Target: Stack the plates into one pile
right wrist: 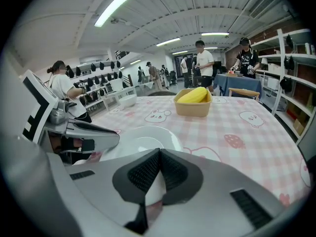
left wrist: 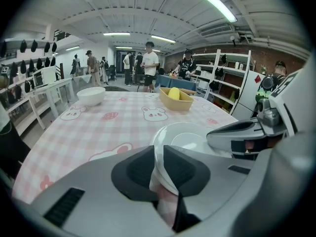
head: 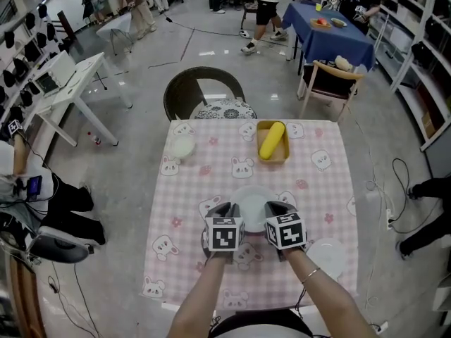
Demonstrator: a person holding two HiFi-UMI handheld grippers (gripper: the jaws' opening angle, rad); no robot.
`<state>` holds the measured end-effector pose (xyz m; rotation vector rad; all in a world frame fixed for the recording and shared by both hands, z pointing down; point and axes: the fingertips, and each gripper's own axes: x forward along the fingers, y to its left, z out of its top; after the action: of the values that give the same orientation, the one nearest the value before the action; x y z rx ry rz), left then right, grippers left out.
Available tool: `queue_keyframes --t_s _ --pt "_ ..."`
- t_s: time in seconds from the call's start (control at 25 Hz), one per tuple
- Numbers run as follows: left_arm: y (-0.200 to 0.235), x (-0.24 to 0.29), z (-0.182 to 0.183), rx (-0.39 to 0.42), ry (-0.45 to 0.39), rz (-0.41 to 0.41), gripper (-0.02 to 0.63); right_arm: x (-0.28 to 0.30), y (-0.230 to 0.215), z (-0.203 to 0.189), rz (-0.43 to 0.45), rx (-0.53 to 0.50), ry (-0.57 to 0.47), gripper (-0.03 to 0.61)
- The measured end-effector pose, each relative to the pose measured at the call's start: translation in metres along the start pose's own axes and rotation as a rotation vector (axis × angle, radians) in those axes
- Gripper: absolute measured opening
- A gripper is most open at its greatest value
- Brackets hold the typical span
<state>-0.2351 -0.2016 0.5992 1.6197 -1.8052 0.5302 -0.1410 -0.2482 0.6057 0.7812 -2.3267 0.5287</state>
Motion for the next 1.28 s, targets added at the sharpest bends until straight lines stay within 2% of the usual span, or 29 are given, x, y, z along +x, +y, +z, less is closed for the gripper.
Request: queue_keyframes --t_s 0.32,0.8,1.28 --pt "0.004 0.003 0.000 0.011 -0.026 0.021 0.072 0.000 0.000 0.002 0.013 0.038 -0.024 0.006" --pt "0.008 -0.016 0.006 -0.035 -0.063 0.018 0.072 -0.011 0.008 0.014 0.030 0.059 -0.080 0.006" --pt "-0.007 -0.055 0.004 -0.039 -0.122 0.005 0.072 -0.057 0.019 0.019 0.051 0.105 -0.140 0.006"
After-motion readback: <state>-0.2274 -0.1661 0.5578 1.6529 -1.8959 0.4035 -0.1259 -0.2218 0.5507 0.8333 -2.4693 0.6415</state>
